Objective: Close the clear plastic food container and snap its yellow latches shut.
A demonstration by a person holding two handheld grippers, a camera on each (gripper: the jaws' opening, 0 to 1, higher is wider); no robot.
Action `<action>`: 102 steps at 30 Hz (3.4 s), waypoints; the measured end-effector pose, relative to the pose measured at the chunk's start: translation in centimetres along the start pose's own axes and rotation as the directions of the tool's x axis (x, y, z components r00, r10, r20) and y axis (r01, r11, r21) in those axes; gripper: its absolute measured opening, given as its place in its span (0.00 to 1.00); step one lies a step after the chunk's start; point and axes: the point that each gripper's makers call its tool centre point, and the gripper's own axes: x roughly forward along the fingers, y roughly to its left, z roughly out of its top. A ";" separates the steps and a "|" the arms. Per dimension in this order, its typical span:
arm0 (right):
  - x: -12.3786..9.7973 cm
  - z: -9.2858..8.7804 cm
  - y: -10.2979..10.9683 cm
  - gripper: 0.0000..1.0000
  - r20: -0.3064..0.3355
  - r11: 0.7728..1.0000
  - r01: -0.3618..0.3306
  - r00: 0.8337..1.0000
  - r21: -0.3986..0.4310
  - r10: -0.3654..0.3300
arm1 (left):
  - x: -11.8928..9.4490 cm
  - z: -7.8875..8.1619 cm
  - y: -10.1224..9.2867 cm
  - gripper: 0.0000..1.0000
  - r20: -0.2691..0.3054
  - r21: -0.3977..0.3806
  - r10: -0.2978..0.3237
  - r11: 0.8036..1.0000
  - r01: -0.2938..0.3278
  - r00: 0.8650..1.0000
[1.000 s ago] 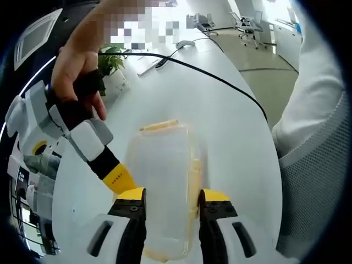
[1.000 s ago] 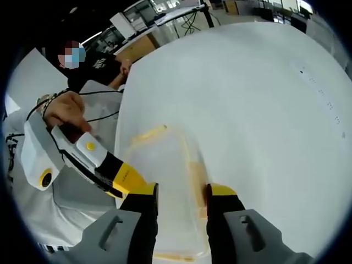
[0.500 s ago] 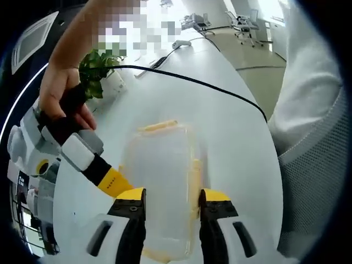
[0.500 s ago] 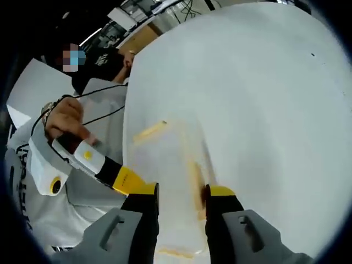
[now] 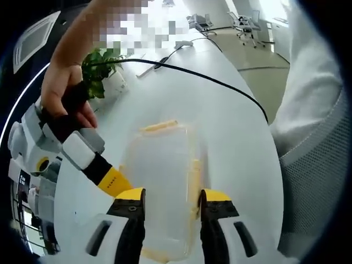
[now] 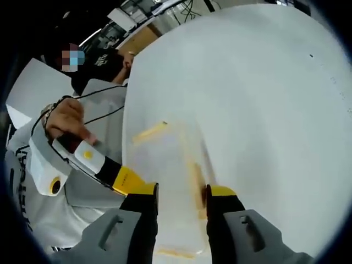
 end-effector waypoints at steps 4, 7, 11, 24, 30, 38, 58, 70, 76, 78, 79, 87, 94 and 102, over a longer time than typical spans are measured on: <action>-0.1 -0.1 0.1 0.31 0.001 0.999 0.029 1.000 0.017 -0.029 | 0.0 0.0 0.0 0.34 0.002 -0.007 0.000 1.000 0.000 1.000; -0.3 -0.3 0.0 0.31 0.029 0.997 0.059 0.998 0.043 -0.061 | -0.1 0.1 0.2 0.33 0.011 -0.041 -0.010 0.999 0.010 1.000; -0.6 0.1 -0.6 0.39 0.095 0.990 0.138 0.986 0.002 -0.137 | -0.2 0.2 0.0 0.34 0.016 -0.028 -0.024 0.999 0.025 1.000; -2.9 -0.2 0.6 0.56 0.207 0.958 0.244 0.955 -0.148 -0.211 | -3.3 -2.8 2.9 0.57 -0.078 -0.181 -0.004 0.983 -0.010 0.997; -2.6 -2.6 1.4 0.64 0.173 0.925 0.303 0.948 -0.229 -0.268 | -3.8 -5.1 3.7 0.67 -0.163 -0.134 -0.032 0.991 0.011 0.986; -2.4 -5.7 2.0 0.72 0.119 0.894 0.351 0.936 -0.280 -0.331 | -2.9 -5.6 3.8 0.74 -0.199 -0.141 -0.151 0.982 0.124 0.968; -1.2 -7.1 2.0 0.67 0.106 0.872 0.387 0.922 -0.300 -0.373 | -0.5 -6.2 2.4 0.70 -0.234 -0.150 -0.282 0.956 0.252 0.931; -1.0 -6.7 1.9 0.68 0.122 0.876 0.384 0.923 -0.292 -0.364 | -0.6 -6.5 2.8 0.70 -0.226 -0.141 -0.289 0.954 0.263 0.930; -0.8 -5.8 1.8 0.68 0.133 0.875 0.385 0.923 -0.293 -0.361 | -0.9 -7.3 3.1 0.70 -0.238 -0.138 -0.288 0.955 0.262 0.927; -0.6 -5.3 1.7 0.68 0.133 0.875 0.384 0.923 -0.294 -0.360 | -1.1 -7.6 3.2 0.70 -0.239 -0.139 -0.288 0.955 0.261 0.927; -0.6 -5.3 1.7 0.68 0.133 0.875 0.384 0.923 -0.295 -0.360 | -1.2 -7.8 3.2 0.70 -0.238 -0.140 -0.288 0.955 0.261 0.928; 0.4 -2.4 1.8 0.68 0.164 0.873 0.379 0.925 -0.307 -0.344 | -2.5 -10.4 3.8 0.70 -0.261 -0.151 -0.286 0.955 0.254 0.922; 1.3 -0.1 2.0 0.68 0.171 0.871 0.374 0.926 -0.319 -0.336 | -3.7 -12.5 4.1 0.70 -0.256 -0.177 -0.284 0.954 0.244 0.924; 2.0 1.5 2.4 0.68 0.174 0.867 0.369 0.928 -0.335 -0.328 | -4.8 -13.7 3.9 0.70 -0.265 -0.196 -0.282 0.952 0.235 0.922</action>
